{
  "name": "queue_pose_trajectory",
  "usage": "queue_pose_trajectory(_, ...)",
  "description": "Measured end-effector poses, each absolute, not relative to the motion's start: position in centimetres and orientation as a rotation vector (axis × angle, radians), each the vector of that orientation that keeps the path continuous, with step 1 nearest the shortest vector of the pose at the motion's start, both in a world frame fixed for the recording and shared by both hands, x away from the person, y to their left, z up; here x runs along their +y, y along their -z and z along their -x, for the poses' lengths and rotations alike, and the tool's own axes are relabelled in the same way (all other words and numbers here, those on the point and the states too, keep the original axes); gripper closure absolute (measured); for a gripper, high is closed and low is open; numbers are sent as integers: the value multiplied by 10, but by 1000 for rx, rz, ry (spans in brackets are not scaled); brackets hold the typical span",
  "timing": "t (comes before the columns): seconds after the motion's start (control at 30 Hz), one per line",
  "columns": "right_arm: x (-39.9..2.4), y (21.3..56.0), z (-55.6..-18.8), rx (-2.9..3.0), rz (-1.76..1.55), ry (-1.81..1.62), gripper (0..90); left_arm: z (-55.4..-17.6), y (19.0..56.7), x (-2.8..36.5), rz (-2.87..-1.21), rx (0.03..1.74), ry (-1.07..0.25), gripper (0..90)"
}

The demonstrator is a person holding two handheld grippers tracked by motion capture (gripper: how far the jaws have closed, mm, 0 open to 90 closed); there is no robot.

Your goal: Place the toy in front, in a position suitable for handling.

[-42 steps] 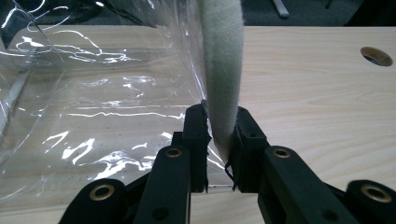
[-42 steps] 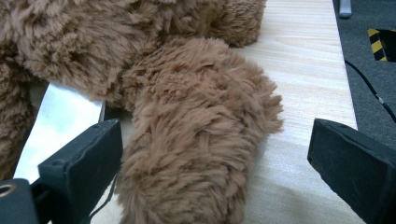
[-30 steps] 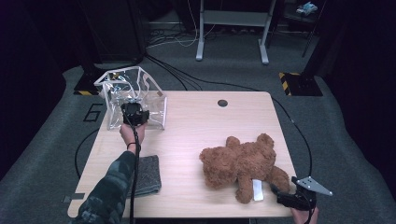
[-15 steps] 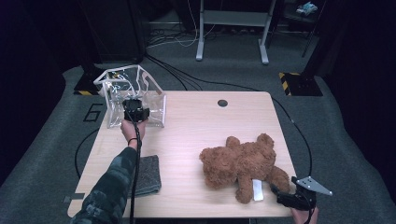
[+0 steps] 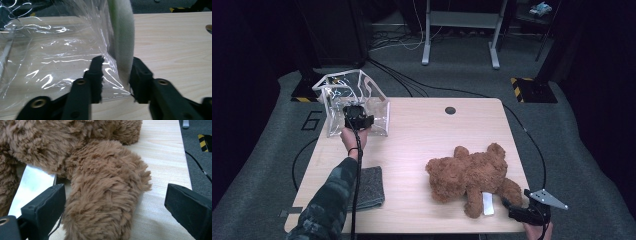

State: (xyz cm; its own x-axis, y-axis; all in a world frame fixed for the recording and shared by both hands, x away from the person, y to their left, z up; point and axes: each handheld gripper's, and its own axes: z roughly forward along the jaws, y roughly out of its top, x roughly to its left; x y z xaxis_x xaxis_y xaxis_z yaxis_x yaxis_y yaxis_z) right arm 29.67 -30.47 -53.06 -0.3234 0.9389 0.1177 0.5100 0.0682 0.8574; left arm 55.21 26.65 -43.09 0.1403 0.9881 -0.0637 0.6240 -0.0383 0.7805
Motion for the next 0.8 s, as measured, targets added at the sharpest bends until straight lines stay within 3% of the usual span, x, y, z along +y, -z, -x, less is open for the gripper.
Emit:
queue_pose_trajectory(0.1,-305,531,-297,1875,-1437,-1187,32,-545,423,270,-1750,1528,-660,434)
queue_pose_trajectory(0.27,-304,531,-296,1870,-1437,-1181,32,-534,412,273,-1781,1476,-614,294)
queue_pose_trajectory(0.53,-305,531,-297,1875,-1436,-1186,31,-515,404,270,-1861,1406,-610,160)
queue_pose_trajectory(0.8,-305,531,-297,1876,-1436,-1189,31,-495,407,270,-1901,1365,-568,118)
